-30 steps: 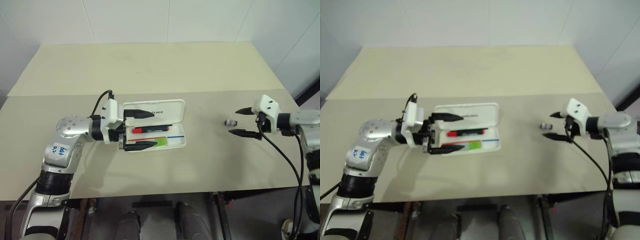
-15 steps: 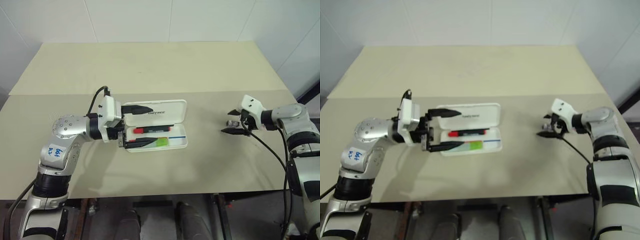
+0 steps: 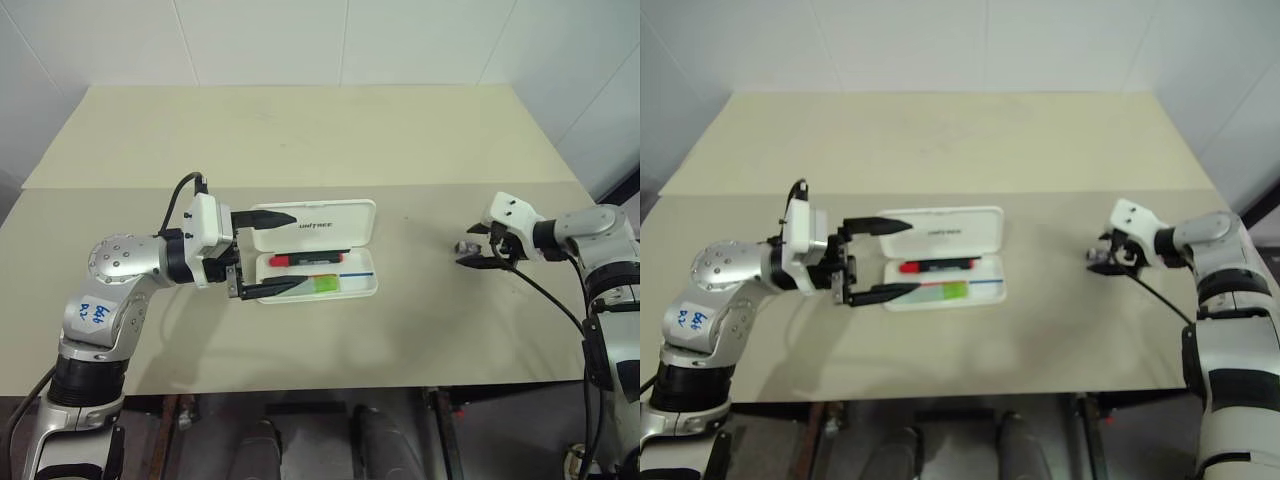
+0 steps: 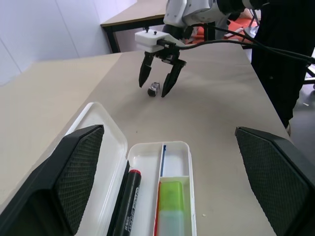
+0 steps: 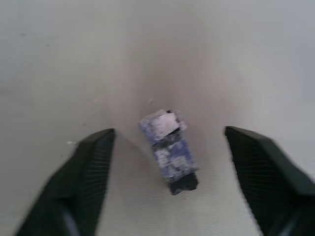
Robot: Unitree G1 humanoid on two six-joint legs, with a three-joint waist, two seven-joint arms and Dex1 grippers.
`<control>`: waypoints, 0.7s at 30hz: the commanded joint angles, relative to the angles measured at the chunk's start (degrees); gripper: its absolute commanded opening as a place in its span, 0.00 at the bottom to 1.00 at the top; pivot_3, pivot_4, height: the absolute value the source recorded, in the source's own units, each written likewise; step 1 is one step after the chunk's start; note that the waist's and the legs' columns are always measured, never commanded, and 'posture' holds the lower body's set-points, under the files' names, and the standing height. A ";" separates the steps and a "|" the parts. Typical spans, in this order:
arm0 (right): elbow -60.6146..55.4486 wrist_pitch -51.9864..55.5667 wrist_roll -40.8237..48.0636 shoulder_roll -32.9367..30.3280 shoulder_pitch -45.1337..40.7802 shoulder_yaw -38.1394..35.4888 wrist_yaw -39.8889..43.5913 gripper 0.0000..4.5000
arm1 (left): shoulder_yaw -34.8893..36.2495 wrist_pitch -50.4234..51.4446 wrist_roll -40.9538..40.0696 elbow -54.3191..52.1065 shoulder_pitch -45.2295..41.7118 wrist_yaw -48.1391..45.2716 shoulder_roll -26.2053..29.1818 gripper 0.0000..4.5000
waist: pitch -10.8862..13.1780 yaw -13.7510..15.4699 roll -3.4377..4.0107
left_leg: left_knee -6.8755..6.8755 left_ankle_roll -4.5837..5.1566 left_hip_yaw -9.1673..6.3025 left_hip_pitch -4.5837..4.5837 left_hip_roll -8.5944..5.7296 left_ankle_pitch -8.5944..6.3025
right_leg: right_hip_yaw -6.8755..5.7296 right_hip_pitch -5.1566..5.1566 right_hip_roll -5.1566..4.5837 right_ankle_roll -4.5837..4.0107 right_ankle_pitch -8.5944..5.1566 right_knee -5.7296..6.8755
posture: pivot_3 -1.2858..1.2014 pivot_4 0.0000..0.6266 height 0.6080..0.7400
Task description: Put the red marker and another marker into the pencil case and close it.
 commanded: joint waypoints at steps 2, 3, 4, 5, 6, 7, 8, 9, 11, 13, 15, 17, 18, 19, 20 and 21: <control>1.35 0.81 -2.42 -2.88 1.42 0.92 0.58 0.48 | 1.19 -0.25 -1.16 -1.31 -0.27 -0.02 1.04 1.00 | 0.00 0.01 0.00 | 0.04 -0.04 0.00 0.01 -0.01 0.02 | 0.00 0.03 0.00 0.05 0.04 0.00 | 0.52 0.24 1.00; 1.33 0.73 -2.45 -2.86 1.47 0.85 0.55 0.41 | 1.16 -0.25 -1.17 -1.19 -0.40 0.00 1.03 1.00 | 0.00 0.01 0.00 | 0.07 -0.05 0.00 0.01 -0.01 0.03 | 0.01 0.05 0.00 0.05 0.06 0.00 | 0.52 0.24 1.00; 1.35 1.13 -2.24 -2.73 1.47 0.65 1.45 0.33 | 1.05 -0.37 -1.13 -1.10 -0.54 -0.15 1.08 1.00 | 0.00 0.02 0.00 | 0.08 -0.06 -0.01 0.01 -0.02 0.04 | 0.01 0.05 -0.01 0.05 0.08 0.00 | 0.52 0.24 1.00; 1.34 1.27 -2.30 -2.62 1.49 0.63 1.96 0.25 | 0.99 -0.36 -1.15 -1.00 -0.74 -0.16 1.05 1.00 | 0.00 0.00 0.00 | 0.07 -0.09 -0.01 0.00 -0.02 0.06 | 0.01 0.05 -0.01 0.05 0.09 0.00 | 0.52 0.24 1.00; 1.35 1.43 -2.38 -2.55 1.49 0.63 2.57 0.18 | 0.94 -0.34 -1.17 -0.96 -0.90 -0.20 1.05 1.00 | 0.00 -0.06 0.00 | 0.07 -0.10 -0.02 0.01 -0.02 0.06 | 0.01 0.05 -0.01 0.05 0.09 0.00 | 0.52 0.24 1.00; 1.39 1.70 -2.37 -2.50 1.52 0.62 3.46 0.11 | 0.87 -0.45 -1.14 -0.91 -1.07 -0.30 1.06 1.00 | 0.00 -0.13 0.00 | 0.04 -0.10 -0.02 0.03 -0.02 0.06 | 0.01 0.05 -0.01 0.04 0.09 0.00 | 0.52 0.24 1.00; 1.35 1.50 -2.58 -2.51 1.58 0.72 3.28 0.09 | 0.85 -0.42 -1.13 -0.82 -1.26 -0.33 1.07 1.00 | 0.00 -0.15 0.00 | 0.00 -0.10 -0.02 0.04 -0.02 0.06 | 0.01 0.04 -0.01 0.03 0.08 0.01 | 0.52 0.24 1.00; 1.32 1.38 -2.71 -2.53 1.60 0.75 3.09 0.09 | 0.80 -0.40 -1.10 -0.74 -1.42 -0.34 1.06 1.00 | 0.00 -0.15 0.00 | -0.03 -0.10 -0.02 0.05 -0.02 0.06 | 0.01 0.04 -0.01 0.02 0.07 0.01 | 0.52 0.24 1.00; 1.19 1.20 -2.97 -2.46 1.64 0.89 2.35 0.09 | 0.73 -0.53 -1.00 -0.44 -1.70 -0.45 1.02 1.00 | 0.00 -0.13 0.00 | -0.06 -0.10 -0.03 0.05 -0.02 0.07 | 0.00 0.04 -0.01 0.01 0.05 0.00 | 0.52 0.24 1.00; 0.94 1.05 -2.67 -2.03 1.36 0.59 1.60 0.09 | 0.59 -0.93 -0.70 -0.05 -1.90 -0.72 1.05 1.00 | 0.00 -0.12 0.00 | -0.05 -0.10 -0.03 0.04 -0.02 0.06 | 0.00 0.04 -0.01 0.01 0.05 -0.02 | 0.52 0.24 1.00; 0.58 0.82 -2.04 -1.46 0.86 0.17 2.05 0.09 | 0.52 -1.18 -0.48 0.27 -1.98 -0.91 1.08 1.00 | 0.00 -0.13 0.00 | -0.04 -0.10 -0.03 0.05 -0.02 0.06 | 0.00 0.05 -0.01 0.02 0.06 -0.02 | 0.52 0.24 1.00; -0.37 0.19 -1.01 -0.53 -0.04 -0.24 4.63 0.09 | 0.78 -1.59 -0.21 0.70 -1.56 -1.45 1.56 1.00 | 0.00 -0.27 0.00 | -0.04 -0.11 -0.03 0.06 -0.02 0.07 | 0.00 0.04 -0.01 0.02 0.06 0.01 | 0.52 0.24 1.00; -0.97 -0.27 -0.52 -0.07 -0.48 -0.41 5.94 0.09 | 0.96 -1.78 -0.12 0.86 -1.25 -1.78 1.92 1.00 | 0.00 -0.41 0.00 | -0.04 -0.11 -0.03 0.06 -0.02 0.07 | 0.00 0.04 -0.01 0.02 0.06 0.03 | 0.52 0.24 1.00; -1.62 -0.55 0.07 0.42 -0.92 -0.63 7.46 0.09 | 1.08 -2.06 0.05 1.10 -0.97 -2.10 2.36 1.00 | 0.00 -0.53 0.00 | -0.04 -0.12 -0.03 0.07 -0.02 0.07 | 0.00 0.03 0.00 0.02 0.06 0.04 | 0.52 0.24 1.00; -2.50 -0.27 1.19 1.27 -1.46 -1.17 9.50 0.09 | 1.29 -2.43 0.17 1.37 -0.48 -2.58 2.99 1.00 | 0.00 -0.73 0.00 | -0.05 -0.12 -0.03 0.07 -0.02 0.08 | 0.00 0.03 0.00 0.02 0.06 0.05 | 0.52 0.24 1.00; -3.25 -0.21 2.07 1.94 -1.85 -1.59 11.11 0.09 | 1.44 -2.76 0.27 1.61 -0.11 -2.92 3.50 1.00 | 0.00 -1.18 0.00 | -0.05 -0.12 -0.03 0.07 -0.02 0.08 | 0.00 0.03 0.00 0.02 0.06 0.04 | 0.52 0.24 1.00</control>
